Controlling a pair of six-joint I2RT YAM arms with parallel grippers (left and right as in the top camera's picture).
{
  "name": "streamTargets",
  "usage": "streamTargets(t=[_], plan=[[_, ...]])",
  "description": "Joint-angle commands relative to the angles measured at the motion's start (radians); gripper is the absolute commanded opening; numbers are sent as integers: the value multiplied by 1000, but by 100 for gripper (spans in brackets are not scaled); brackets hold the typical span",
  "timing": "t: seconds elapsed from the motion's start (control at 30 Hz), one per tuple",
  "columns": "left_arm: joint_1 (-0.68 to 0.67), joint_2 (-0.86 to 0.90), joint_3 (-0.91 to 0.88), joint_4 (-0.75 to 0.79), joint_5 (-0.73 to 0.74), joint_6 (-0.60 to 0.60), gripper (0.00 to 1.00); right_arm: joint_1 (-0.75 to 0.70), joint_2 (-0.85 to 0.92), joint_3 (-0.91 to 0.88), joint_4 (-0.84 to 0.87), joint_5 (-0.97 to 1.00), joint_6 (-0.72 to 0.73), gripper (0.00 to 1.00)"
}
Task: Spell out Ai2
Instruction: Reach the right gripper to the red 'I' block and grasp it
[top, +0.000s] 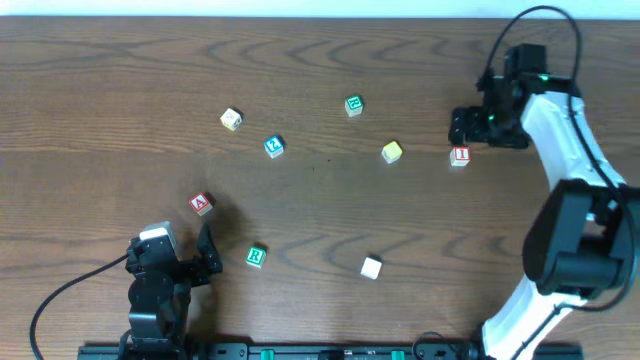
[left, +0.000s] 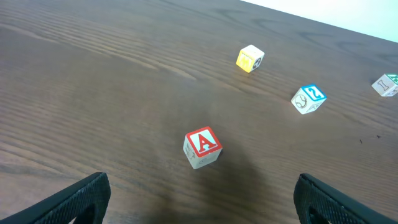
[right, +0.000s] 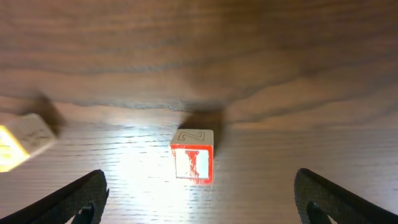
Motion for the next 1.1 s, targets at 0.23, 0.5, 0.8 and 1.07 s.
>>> streamTargets(t=[0.23,0.5,0.8,1.07], plan=[[8,-6,-17,-1,0,21,95,41,113,20,-6,125,-67,80],[8,-6,-17,-1,0,21,95,38,119,18,23,123,-67,66],[8,-6,-17,-1,0,21,95,39,119,10,42,77,-67,59],[8,-6,-17,-1,0,21,95,40,119,-31,44,32,-66,54]])
